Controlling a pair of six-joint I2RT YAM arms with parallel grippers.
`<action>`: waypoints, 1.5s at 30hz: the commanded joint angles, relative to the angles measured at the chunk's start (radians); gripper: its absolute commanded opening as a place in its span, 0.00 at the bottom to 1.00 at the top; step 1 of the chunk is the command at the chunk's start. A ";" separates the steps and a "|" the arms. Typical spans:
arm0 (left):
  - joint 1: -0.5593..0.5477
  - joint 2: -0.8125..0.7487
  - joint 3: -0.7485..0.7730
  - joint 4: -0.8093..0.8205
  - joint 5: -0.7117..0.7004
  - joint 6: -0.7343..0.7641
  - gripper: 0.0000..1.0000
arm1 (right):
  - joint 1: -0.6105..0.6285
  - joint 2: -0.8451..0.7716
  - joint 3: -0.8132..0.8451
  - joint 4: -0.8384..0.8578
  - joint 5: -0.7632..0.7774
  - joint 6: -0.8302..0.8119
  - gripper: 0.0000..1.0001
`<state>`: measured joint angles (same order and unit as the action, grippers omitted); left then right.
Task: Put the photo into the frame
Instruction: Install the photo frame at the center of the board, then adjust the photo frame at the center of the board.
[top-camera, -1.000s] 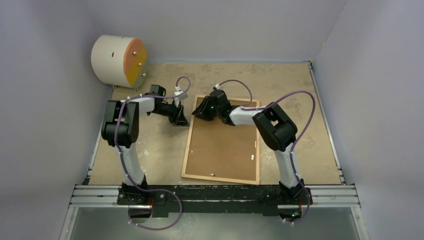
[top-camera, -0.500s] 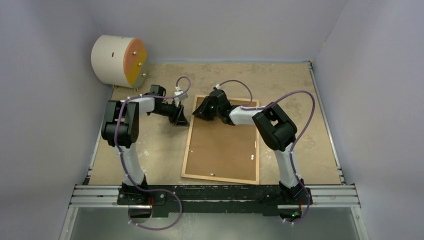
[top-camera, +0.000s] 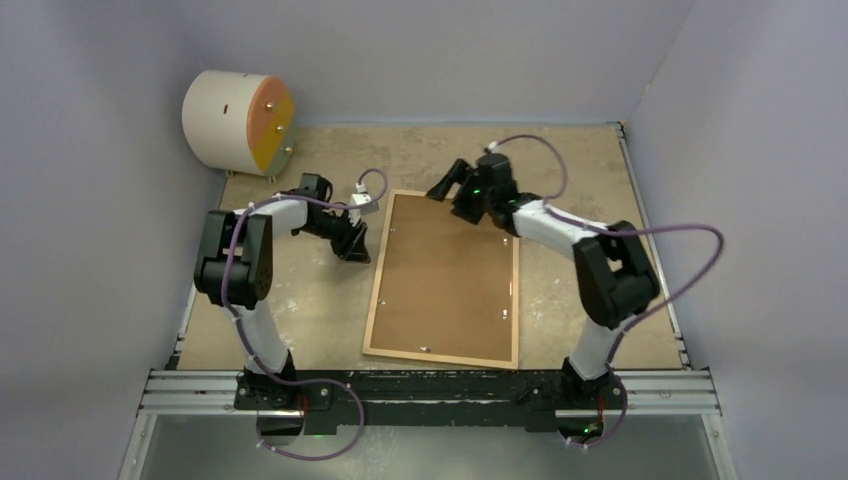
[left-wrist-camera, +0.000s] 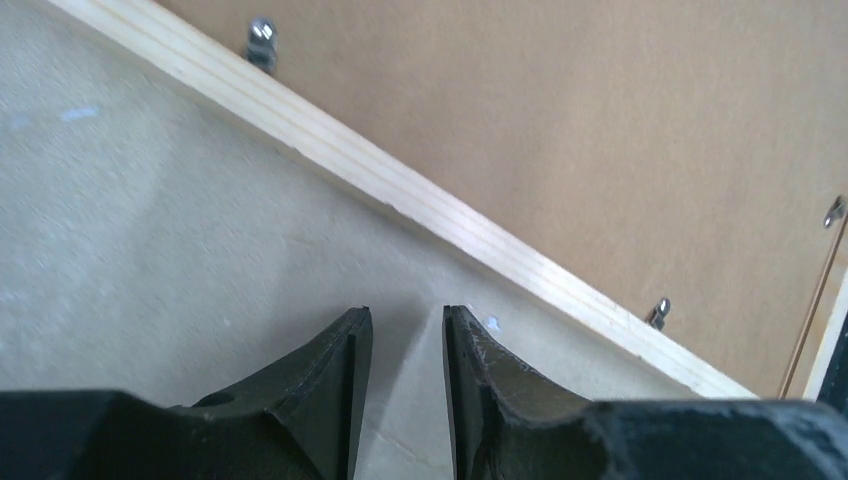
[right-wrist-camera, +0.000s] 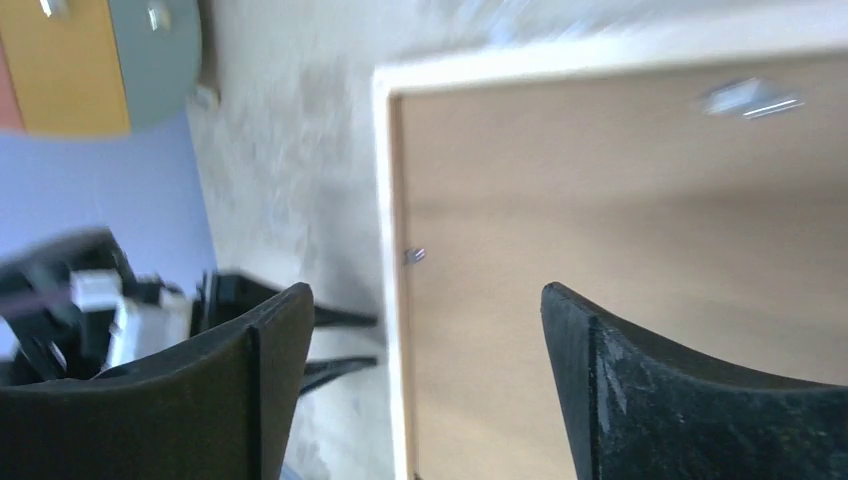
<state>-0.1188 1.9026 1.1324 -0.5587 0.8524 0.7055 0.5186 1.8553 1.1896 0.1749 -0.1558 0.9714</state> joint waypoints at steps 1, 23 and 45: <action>-0.024 -0.077 -0.109 -0.067 -0.188 0.116 0.36 | -0.191 -0.171 -0.119 -0.160 0.135 -0.136 0.88; -0.286 -0.099 -0.190 0.016 -0.262 0.039 0.35 | -0.204 0.216 0.150 -0.103 -0.068 -0.181 0.85; -0.161 -0.214 0.305 -0.571 -0.167 0.295 0.74 | -0.043 0.383 0.754 -0.391 -0.248 -0.356 0.98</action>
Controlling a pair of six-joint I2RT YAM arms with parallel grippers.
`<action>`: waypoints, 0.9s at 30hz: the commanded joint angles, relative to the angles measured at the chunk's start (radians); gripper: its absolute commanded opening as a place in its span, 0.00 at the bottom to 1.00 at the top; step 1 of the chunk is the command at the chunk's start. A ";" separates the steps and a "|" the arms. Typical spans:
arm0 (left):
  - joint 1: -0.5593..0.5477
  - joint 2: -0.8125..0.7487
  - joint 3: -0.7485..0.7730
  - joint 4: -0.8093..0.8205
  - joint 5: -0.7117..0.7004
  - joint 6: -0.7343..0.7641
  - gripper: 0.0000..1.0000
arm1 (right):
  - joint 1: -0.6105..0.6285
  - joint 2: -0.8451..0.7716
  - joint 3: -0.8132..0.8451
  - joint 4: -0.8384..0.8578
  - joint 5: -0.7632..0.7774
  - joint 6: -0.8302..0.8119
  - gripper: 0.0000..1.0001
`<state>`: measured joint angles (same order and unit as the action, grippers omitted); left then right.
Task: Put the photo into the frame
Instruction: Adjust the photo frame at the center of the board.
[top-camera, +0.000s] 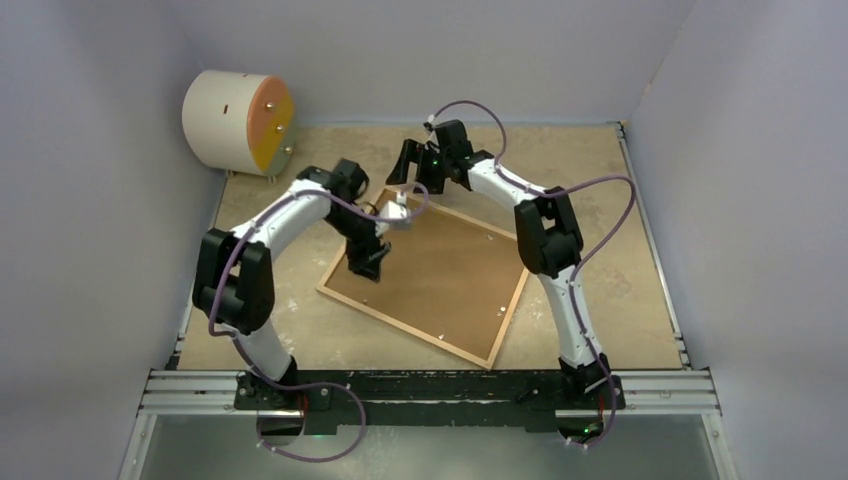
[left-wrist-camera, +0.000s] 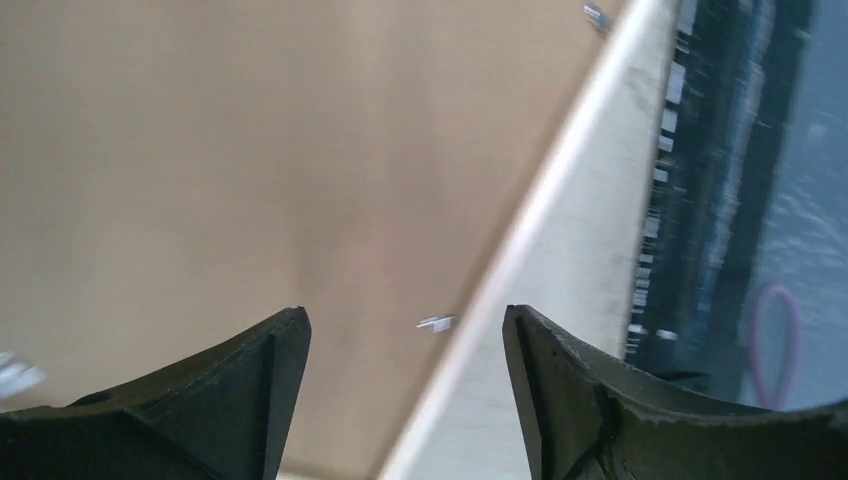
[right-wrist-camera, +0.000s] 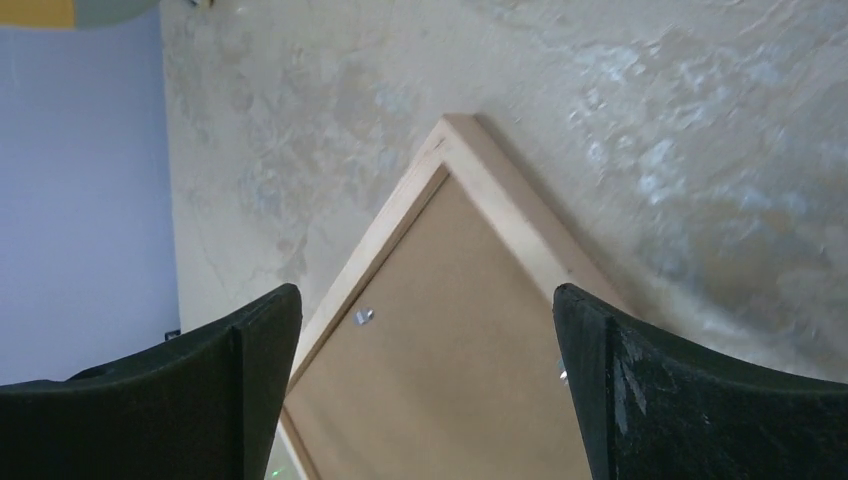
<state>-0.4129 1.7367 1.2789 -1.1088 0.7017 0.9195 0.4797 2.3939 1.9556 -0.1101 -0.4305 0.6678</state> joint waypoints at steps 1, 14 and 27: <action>0.170 -0.036 0.187 0.010 -0.039 0.051 0.74 | -0.016 -0.195 -0.043 -0.104 0.069 -0.054 0.99; 0.413 0.168 0.030 0.451 -0.235 -0.179 0.57 | -0.315 -0.956 -0.998 -0.063 0.320 0.033 0.99; 0.351 0.111 -0.146 0.420 -0.179 -0.079 0.54 | -0.419 -1.110 -1.288 -0.065 0.218 0.027 0.99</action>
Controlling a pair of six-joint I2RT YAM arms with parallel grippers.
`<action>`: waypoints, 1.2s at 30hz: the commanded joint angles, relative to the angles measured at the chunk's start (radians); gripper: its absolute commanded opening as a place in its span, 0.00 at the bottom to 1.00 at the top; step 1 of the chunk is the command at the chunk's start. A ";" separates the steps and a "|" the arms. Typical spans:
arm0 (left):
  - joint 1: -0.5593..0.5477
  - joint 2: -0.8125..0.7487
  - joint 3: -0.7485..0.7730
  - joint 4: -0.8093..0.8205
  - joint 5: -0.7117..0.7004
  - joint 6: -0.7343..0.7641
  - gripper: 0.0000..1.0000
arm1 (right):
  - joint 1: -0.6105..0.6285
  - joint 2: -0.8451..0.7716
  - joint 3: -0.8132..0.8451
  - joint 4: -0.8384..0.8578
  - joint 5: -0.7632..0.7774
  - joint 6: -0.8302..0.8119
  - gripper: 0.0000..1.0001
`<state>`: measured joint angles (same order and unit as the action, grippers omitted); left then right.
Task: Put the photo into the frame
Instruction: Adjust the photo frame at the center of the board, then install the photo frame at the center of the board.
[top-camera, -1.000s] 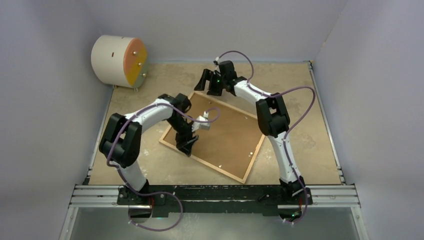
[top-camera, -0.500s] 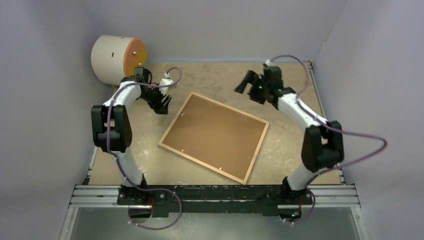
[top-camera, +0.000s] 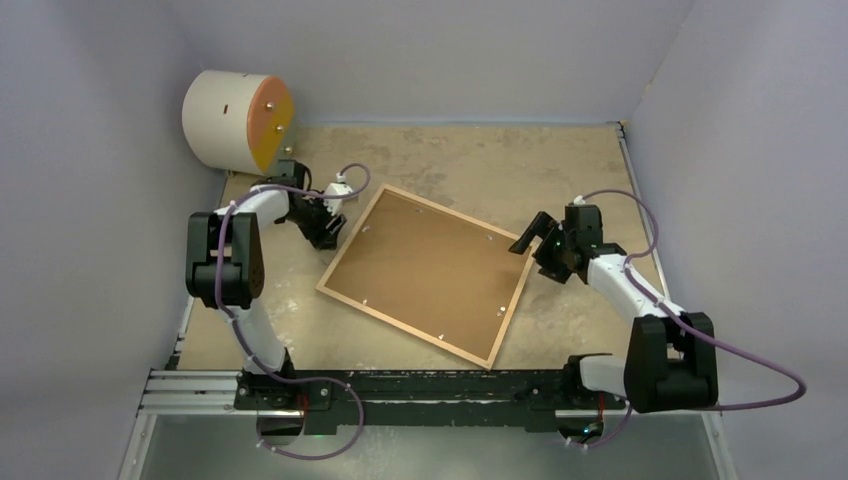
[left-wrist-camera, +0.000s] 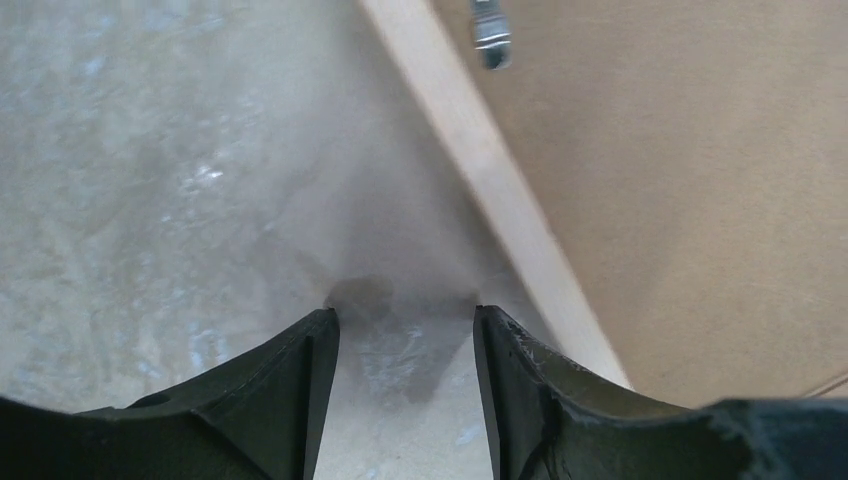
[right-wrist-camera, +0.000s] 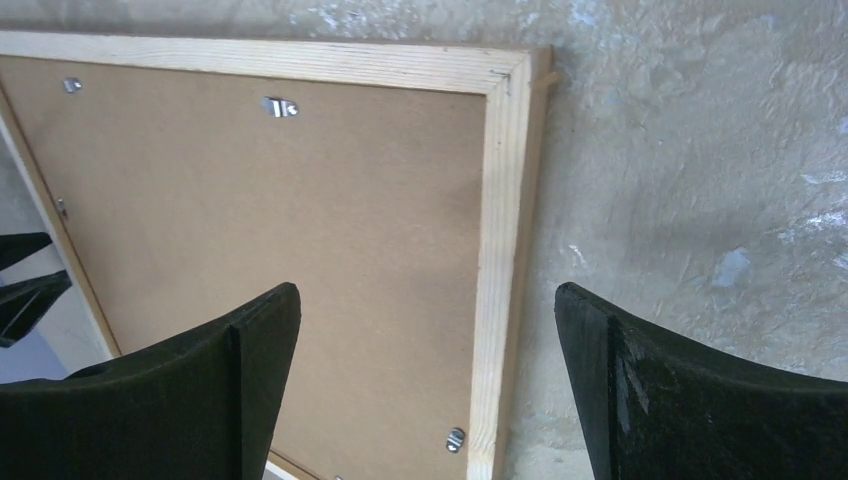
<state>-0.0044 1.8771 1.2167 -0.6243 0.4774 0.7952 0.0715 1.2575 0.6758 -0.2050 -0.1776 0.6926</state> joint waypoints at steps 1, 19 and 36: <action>-0.074 -0.044 -0.102 -0.071 0.048 0.051 0.55 | -0.012 0.040 -0.004 0.032 -0.037 -0.003 0.99; -0.158 -0.139 -0.126 -0.428 0.265 0.289 0.57 | -0.023 0.304 0.233 0.102 -0.055 -0.031 0.94; 0.004 0.110 0.008 -0.361 0.496 0.112 0.47 | 0.482 0.346 0.291 0.394 -0.031 0.226 0.74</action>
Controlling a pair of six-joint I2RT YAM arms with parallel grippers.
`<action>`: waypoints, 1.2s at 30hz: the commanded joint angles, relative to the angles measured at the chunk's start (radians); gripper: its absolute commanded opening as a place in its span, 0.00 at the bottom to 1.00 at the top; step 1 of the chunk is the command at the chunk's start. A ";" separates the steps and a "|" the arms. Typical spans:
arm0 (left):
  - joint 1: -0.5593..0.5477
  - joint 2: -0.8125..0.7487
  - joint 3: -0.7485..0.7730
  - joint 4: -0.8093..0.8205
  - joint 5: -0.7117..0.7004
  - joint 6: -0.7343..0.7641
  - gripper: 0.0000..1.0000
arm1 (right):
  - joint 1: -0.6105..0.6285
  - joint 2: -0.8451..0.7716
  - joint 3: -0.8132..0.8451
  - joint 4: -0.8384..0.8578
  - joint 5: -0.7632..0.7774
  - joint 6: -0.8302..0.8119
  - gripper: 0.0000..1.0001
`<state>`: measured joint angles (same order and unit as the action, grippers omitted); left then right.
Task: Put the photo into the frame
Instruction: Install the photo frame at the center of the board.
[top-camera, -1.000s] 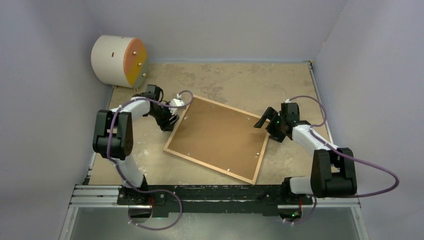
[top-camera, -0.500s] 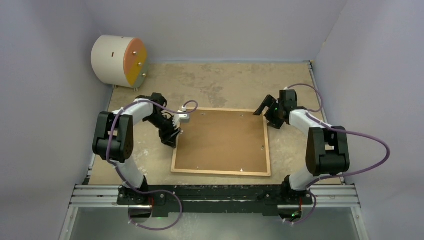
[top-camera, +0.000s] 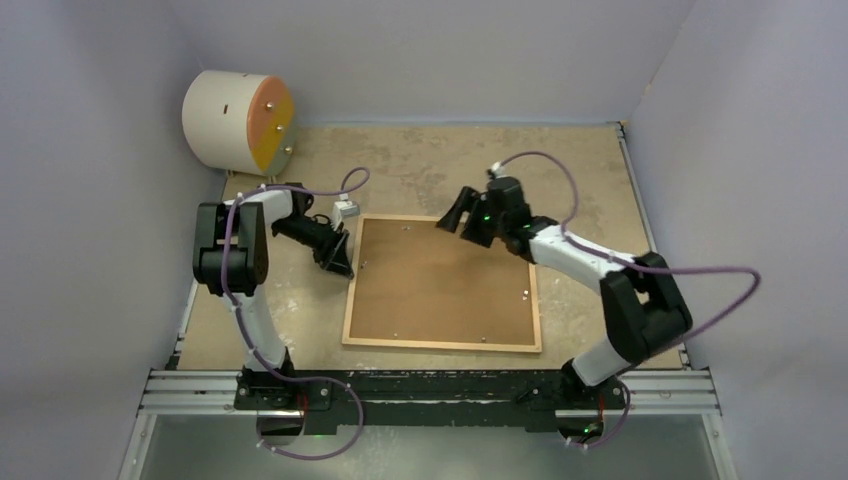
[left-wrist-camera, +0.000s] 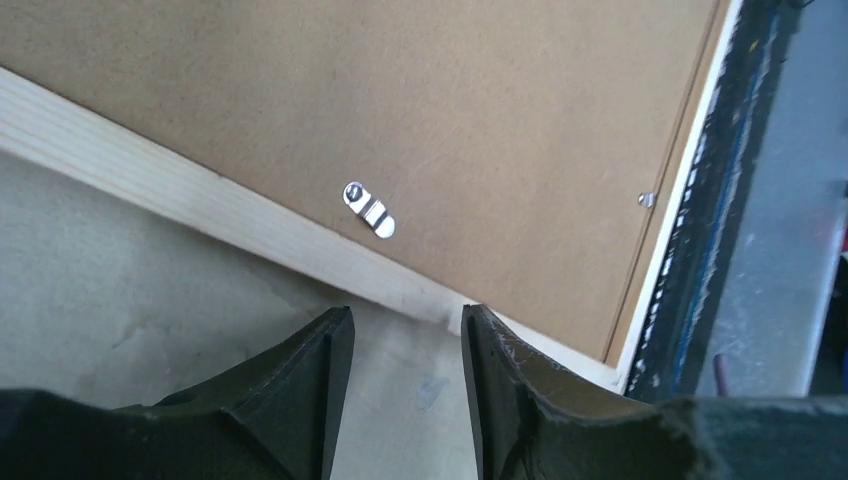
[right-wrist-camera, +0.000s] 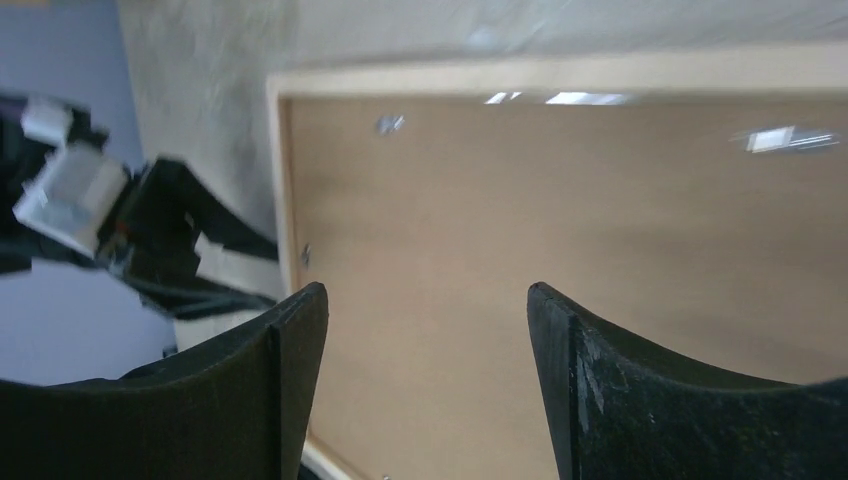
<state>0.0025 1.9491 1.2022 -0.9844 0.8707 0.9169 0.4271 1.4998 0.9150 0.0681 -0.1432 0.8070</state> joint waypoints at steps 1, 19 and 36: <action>-0.002 0.042 0.017 0.008 0.101 -0.013 0.45 | 0.163 0.137 0.071 0.140 -0.070 0.125 0.73; -0.002 0.023 -0.074 0.161 -0.007 -0.096 0.16 | 0.404 0.572 0.410 0.214 -0.130 0.224 0.52; -0.002 0.019 -0.080 0.175 -0.026 -0.090 0.12 | 0.413 0.668 0.455 0.214 -0.148 0.257 0.42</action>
<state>0.0177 1.9594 1.1515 -0.8948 0.9318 0.7689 0.8330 2.1468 1.3445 0.2775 -0.2794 1.0405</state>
